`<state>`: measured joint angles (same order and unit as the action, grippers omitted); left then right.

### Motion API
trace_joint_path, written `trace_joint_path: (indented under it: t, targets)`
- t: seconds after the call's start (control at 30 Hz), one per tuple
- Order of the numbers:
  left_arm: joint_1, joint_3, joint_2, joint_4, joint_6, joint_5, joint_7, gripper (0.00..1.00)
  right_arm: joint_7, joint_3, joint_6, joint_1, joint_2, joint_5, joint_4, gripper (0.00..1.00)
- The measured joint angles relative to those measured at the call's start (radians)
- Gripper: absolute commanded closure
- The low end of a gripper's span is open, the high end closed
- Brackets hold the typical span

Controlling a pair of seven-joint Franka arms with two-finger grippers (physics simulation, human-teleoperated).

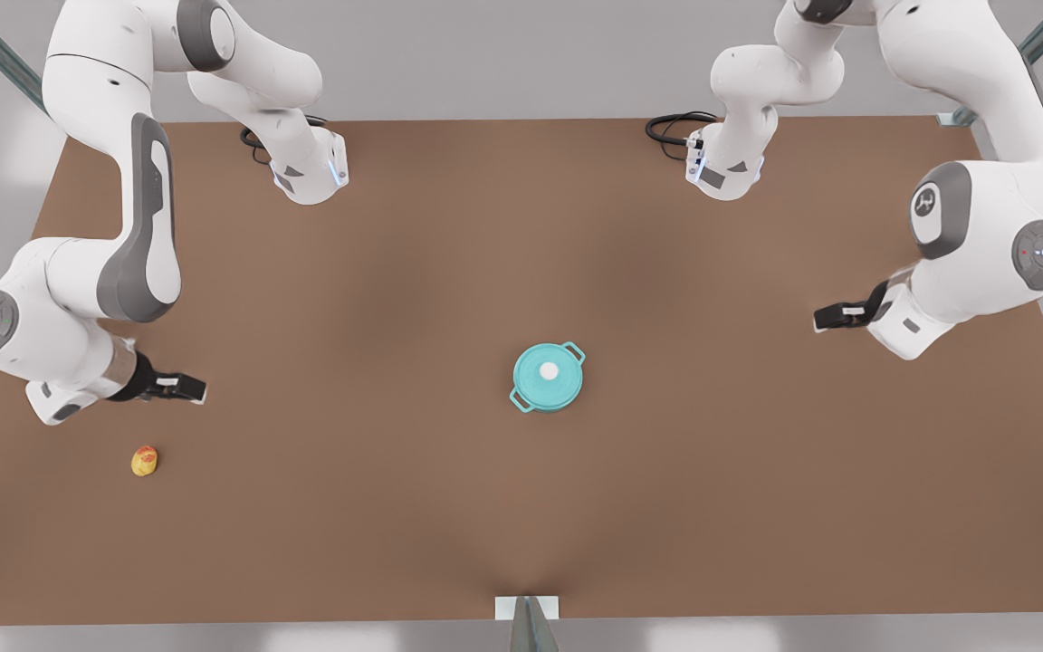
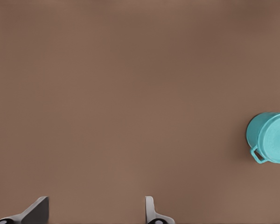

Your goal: Open the pot lid and put the potato into the pot

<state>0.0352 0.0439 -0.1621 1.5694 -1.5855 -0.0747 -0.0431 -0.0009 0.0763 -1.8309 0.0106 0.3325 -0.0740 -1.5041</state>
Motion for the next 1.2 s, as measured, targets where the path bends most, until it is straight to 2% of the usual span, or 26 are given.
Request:
trace_joint_path:
  t: [0.2, 0.33, 0.47, 0.57, 0.77, 0.9, 1.2]
  targets:
    - [0.028, -0.014, -0.027, -0.028, -0.083, 0.003, 0.029, 0.0, -0.002, 0.005, -0.066, -0.007, 0.014, 0.002, -0.005, 0.0]
    - [0.43, -0.096, -0.15, -0.144, -0.103, 0.035, -0.074, 0.0, -0.022, 0.01, -0.096, -0.078, 0.085, 0.029, 0.002, 0.0]
    - [0.636, -0.12, -0.416, -0.354, -0.124, 0.08, -0.228, 0.0, -0.039, -0.004, -0.137, -0.13, 0.181, 0.042, 0.036, 0.0]
    - [0.637, -0.117, -0.531, -0.374, -0.197, 0.103, -0.355, 0.0, -0.057, -0.005, -0.162, -0.156, 0.305, 0.044, 0.135, 0.0]
    - [0.597, -0.116, -0.628, -0.283, -0.377, 0.137, -0.523, 0.0, -0.098, -0.015, -0.196, -0.217, 0.475, 0.046, 0.285, 0.0]
    - [0.603, -0.12, -0.598, -0.155, -0.502, 0.168, -0.595, 0.0, -0.126, -0.047, -0.22, -0.258, 0.554, 0.047, 0.342, 0.0]
    - [0.606, -0.122, -0.59, -0.125, -0.604, 0.183, -0.71, 0.0, -0.209, -0.065, -0.286, -0.291, 0.635, 0.07, 0.347, 0.0]
